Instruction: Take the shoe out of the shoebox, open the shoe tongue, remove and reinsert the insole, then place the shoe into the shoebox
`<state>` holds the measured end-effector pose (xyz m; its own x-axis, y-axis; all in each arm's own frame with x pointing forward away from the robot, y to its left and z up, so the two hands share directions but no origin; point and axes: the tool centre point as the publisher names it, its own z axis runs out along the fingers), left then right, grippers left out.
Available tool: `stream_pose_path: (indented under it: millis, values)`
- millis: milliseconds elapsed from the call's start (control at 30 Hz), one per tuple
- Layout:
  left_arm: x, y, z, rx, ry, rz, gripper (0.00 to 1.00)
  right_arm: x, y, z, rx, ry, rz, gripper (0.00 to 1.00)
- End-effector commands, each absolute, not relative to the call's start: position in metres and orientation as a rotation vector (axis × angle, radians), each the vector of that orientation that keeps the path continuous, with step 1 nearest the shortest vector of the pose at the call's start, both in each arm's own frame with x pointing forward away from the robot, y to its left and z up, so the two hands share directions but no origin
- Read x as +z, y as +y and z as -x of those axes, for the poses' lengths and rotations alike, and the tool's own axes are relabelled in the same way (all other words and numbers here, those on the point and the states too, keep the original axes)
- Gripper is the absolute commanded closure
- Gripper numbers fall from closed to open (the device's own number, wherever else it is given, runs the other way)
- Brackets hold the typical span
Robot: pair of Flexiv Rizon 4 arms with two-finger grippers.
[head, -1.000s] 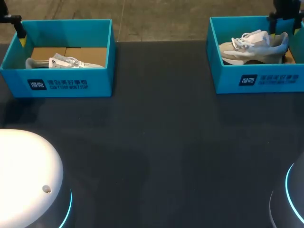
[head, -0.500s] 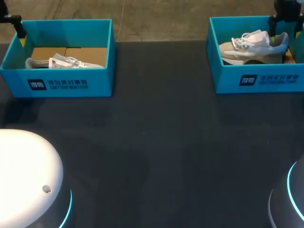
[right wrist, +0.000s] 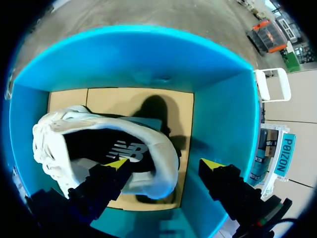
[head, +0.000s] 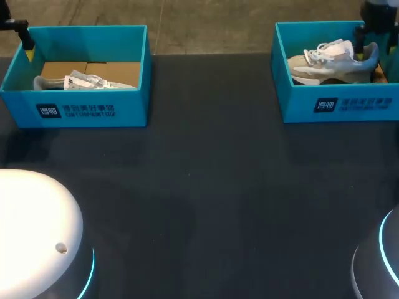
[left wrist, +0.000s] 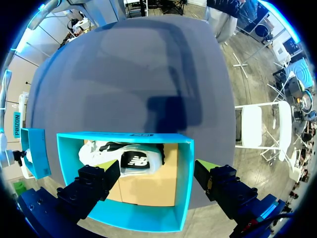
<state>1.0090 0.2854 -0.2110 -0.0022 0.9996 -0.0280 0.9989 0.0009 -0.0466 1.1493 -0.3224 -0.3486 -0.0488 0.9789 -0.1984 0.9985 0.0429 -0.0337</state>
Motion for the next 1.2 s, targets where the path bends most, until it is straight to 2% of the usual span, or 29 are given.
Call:
stream_pose_path:
  millis: [33,533,767,1000,1200]
  values:
    - [-0.211,0.285,-1.008,0.077,-2.213,2.210,0.00,-0.358,-0.328,-1.162,-0.277,2.206,-2.099,0.10]
    - [-0.211,0.285,-1.008,0.077,-2.213,2.210,0.00,-0.369,-0.322,-1.161,-0.277,2.247,-2.090,0.16]
    - [-0.211,0.285,-1.008,0.077,-2.213,2.210,0.00,-0.371,-0.325,-1.161,-0.273,2.248,-2.109,0.13]
    - [-0.211,0.285,-1.008,0.077,-2.213,2.210,0.00,-0.378,-0.323,-1.160,-0.262,2.270,-2.135,0.15]
    - [-0.211,0.285,-1.008,0.077,-2.213,2.210,0.00,-0.383,-0.320,-1.158,-0.265,2.279,-2.152,0.24]
